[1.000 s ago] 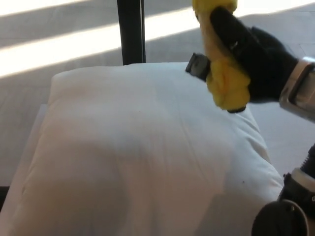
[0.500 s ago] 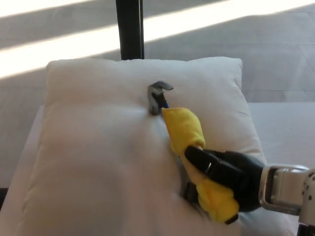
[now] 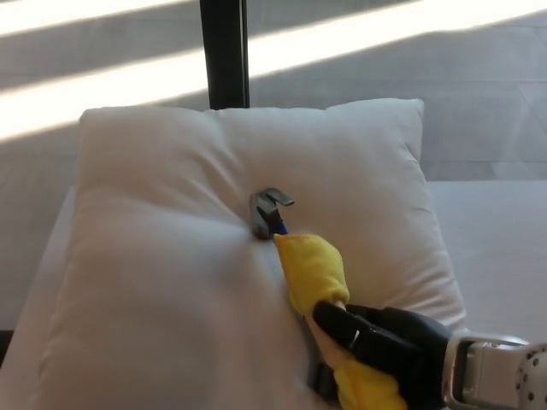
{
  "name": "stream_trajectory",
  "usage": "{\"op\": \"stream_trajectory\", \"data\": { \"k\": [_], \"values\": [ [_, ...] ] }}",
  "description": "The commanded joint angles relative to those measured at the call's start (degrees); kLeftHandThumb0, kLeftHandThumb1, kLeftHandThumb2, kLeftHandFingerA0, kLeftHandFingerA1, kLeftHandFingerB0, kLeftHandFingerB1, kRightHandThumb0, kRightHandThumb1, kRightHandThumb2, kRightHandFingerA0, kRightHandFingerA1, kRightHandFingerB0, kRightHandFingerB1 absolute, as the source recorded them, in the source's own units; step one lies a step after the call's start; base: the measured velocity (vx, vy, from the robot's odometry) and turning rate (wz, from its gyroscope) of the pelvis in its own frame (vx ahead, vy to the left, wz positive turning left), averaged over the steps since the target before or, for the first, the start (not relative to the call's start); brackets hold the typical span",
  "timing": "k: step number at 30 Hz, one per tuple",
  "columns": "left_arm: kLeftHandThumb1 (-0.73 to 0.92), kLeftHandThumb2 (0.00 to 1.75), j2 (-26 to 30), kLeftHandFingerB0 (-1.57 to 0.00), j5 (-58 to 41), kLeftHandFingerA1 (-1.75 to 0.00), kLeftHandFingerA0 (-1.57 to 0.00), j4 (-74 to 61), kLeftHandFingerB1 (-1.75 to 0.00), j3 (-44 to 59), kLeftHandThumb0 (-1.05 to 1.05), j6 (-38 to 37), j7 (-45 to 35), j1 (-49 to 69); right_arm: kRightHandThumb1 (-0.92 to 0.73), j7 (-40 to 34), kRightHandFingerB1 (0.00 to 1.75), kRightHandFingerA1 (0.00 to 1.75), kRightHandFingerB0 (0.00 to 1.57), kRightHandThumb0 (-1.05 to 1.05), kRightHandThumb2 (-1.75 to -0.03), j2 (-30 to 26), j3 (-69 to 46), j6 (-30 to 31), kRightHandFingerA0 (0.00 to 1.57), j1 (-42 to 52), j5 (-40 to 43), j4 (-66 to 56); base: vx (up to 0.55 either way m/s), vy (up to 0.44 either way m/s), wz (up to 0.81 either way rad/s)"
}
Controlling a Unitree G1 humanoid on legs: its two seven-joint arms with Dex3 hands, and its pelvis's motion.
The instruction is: A hammer is kept on the right hand side and a pillow is kept on the left hand side on the desk infront of the robot and the robot uses its right hand to pick up the hammer and makes a downward swinging motion to hit the pillow
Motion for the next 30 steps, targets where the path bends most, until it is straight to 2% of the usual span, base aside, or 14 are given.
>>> {"op": "stream_trajectory", "data": {
  "k": [1, 3, 6, 11, 15, 16, 17, 20, 21, 23, 24, 27, 29, 30],
  "values": [
    [0.70, 0.62, 1.1, -0.50, -0.3, -0.48, -0.67, -0.3, -0.44, -0.1, -0.58, -1.0, 0.1, 0.2, -0.71, -5.2, 1.59, 1.75, 0.73, -0.34, -1.07, 6.0, -1.5, 3.2, 1.10, 2.8, -3.6, 2.4, 0.00, 0.000, 0.00],
    [0.70, 0.61, 1.1, -0.50, -0.4, -0.49, -0.69, -0.5, -0.44, 0.0, -0.55, -0.7, 0.2, 0.2, -0.77, -5.3, 1.57, 1.75, 0.71, -0.38, -0.96, 6.6, -3.1, 3.2, 1.08, 1.4, -3.1, 1.9, 0.00, 0.000, 0.00],
    [0.69, 0.61, 0.9, -0.50, -0.9, -0.50, -0.67, 0.0, -0.45, 0.4, -0.58, -1.2, -0.9, 0.7, -0.71, -5.3, 1.66, 1.75, 0.71, -0.35, -1.01, 7.0, -5.1, 3.2, 1.06, -2.2, -1.4, 0.2, 0.00, 0.000, 0.00],
    [0.70, 0.61, 0.7, -0.49, -0.9, -0.48, -0.65, -0.2, -0.44, 0.4, -0.57, -0.7, -0.2, 0.9, -0.74, -6.2, 1.51, 1.75, 0.78, -0.36, -0.96, 8.5, -10.7, 3.2, 1.04, -9.5, 2.3, -1.8, 0.00, 0.000, 0.00],
    [0.70, 0.61, 0.7, -0.51, -0.9, -0.49, -0.68, 0.9, -0.45, 0.6, -0.58, -1.1, -0.1, 0.9, -0.74, -8.8, 1.51, 1.75, 0.78, -0.34, -0.99, 9.7, -15.5, 3.2, 1.04, -17.0, 4.5, -3.9, 0.00, 0.000, 0.00],
    [0.70, 0.62, 0.7, -0.51, -0.7, -0.49, -0.68, 0.6, -0.45, 0.4, -0.59, -1.1, 0.3, 0.9, -0.89, -8.1, 1.59, 1.75, 0.72, -0.46, -0.79, 9.1, -16.5, 3.2, 1.02, -18.7, 5.7, -4.0, 0.00, 0.000, 0.00],
    [0.70, 0.62, 0.6, -0.51, -0.6, -0.50, -0.70, 0.4, -0.46, 0.3, -0.60, -1.4, 0.2, 1.1, -0.90, -7.3, 1.51, 1.75, 0.70, -0.47, -0.73, 8.7, -17.4, 3.2, 1.00, -19.6, 6.9, -3.6, 0.00, 0.000, 0.00],
    [0.69, 0.60, 0.5, -0.54, -1.0, -0.50, -0.71, 0.6, -0.45, 0.7, -0.58, -0.9, 0.6, 0.9, -0.89, -7.8, 1.60, 1.75, 0.63, -0.44, -0.73, 7.2, -22.3, 3.2, 0.97, -26.3, 9.8, -2.4, 0.00, 0.000, 0.00],
    [0.69, 0.61, 0.5, -0.54, -1.1, -0.51, -0.69, 0.5, -0.46, 0.8, -0.57, -0.9, 0.5, 0.9, -0.82, -8.7, 1.50, 1.75, 0.60, -0.37, -0.81, 6.9, -23.7, 3.2, 0.97, -28.6, 9.9, -3.0, 0.00, 0.000, 0.00],
    [0.69, 0.61, 0.5, -0.56, -1.0, -0.50, -0.72, 0.3, -0.46, 0.7, -0.58, -0.9, 0.7, 1.0, -0.79, -9.2, 1.53, 1.75, 0.56, -0.36, -0.85, 6.3, -25.8, 3.2, 0.97, -31.6, 10.8, -3.8, 0.00, 0.000, 0.00],
    [0.72, 0.61, 0.5, -0.55, -0.3, -0.50, -0.72, 0.2, -0.45, 0.1, -0.57, -1.1, 1.2, 1.1, -0.72, -8.9, 1.41, 1.75, 0.68, -0.35, -0.90, 4.9, -26.7, 3.2, 0.98, -33.5, 12.0, -3.8, 0.00, 0.000, 0.00],
    [0.72, 0.61, 0.5, -0.53, -0.4, -0.51, -0.69, 0.0, -0.45, 0.1, -0.56, -1.3, 0.6, 1.4, -0.71, -9.0, 1.40, 1.75, 0.70, -0.32, -0.92, 2.8, -29.1, 3.2, 0.98, -37.1, 13.3, -3.9, 0.00, 0.000, 0.00],
    [0.71, 0.61, 0.9, -0.53, 0.0, -0.49, -0.68, 1.0, -0.44, -0.1, -0.57, -1.4, 0.3, 1.4, -0.72, -10.0, 1.49, 1.75, 0.69, -0.31, -0.93, 1.0, -31.6, 3.2, 0.96, -40.0, 13.1, -4.3, 0.00, 0.000, 0.00],
    [0.72, 0.61, 0.8, -0.54, 0.2, -0.50, -0.70, 0.9, -0.45, -0.2, -0.57, -1.7, 0.7, 1.3, -0.82, -9.7, 1.69, 1.75, 0.54, -0.37, -0.86, -1.4, -32.9, 3.2, 1.00, -41.6, 12.9, -4.2, 0.00, 0.000, 0.00]
  ]
}}
